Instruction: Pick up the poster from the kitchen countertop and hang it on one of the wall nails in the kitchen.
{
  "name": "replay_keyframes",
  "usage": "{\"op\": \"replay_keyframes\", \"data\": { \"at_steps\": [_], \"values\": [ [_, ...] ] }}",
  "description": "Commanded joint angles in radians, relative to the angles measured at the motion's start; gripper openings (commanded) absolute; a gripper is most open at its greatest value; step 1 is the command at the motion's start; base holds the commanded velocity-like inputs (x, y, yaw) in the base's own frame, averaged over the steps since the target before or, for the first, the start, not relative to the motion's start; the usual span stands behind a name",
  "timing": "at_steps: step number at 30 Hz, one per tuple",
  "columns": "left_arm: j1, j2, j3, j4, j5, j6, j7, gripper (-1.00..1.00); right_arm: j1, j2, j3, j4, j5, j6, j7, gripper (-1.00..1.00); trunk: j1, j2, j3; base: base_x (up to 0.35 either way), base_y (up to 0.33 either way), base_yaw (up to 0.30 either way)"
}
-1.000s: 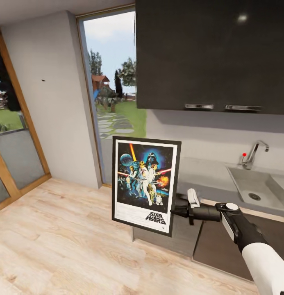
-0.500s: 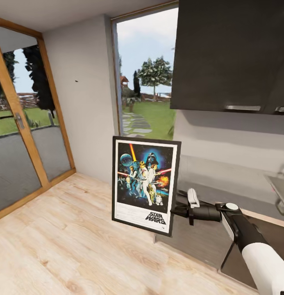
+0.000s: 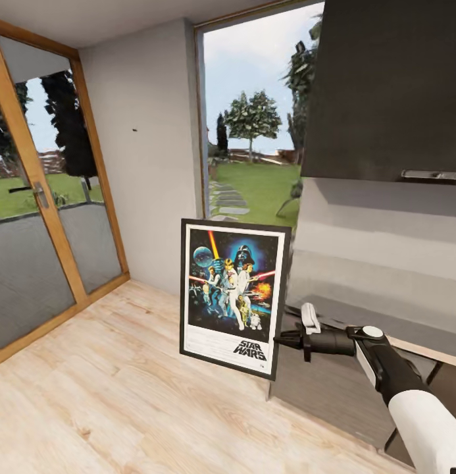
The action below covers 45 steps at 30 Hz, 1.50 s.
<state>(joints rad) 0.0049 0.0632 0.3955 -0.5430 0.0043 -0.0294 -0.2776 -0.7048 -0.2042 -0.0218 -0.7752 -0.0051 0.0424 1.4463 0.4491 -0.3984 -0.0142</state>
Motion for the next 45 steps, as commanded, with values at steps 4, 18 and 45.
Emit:
{"op": "replay_keyframes", "data": {
  "at_steps": [4,18,45],
  "values": [
    [0.000,0.000,0.003,0.000,0.000,-0.001,-0.006,1.00,-0.001,0.000,-0.001,0.000,-0.001,0.008,0.006,-1.00,0.001,-0.002,-0.001,0.198,0.314,0.000],
    [0.000,0.000,0.004,0.000,0.000,-0.001,-0.006,1.00,-0.001,0.000,0.000,0.001,-0.001,0.009,0.006,-1.00,0.001,-0.002,-0.001,0.199,0.314,0.000],
    [0.000,0.000,0.004,0.000,0.000,-0.001,-0.006,1.00,-0.001,0.002,0.000,0.001,-0.001,0.010,0.005,-1.00,0.001,-0.002,-0.001,0.199,0.314,0.000]
  ]
}}
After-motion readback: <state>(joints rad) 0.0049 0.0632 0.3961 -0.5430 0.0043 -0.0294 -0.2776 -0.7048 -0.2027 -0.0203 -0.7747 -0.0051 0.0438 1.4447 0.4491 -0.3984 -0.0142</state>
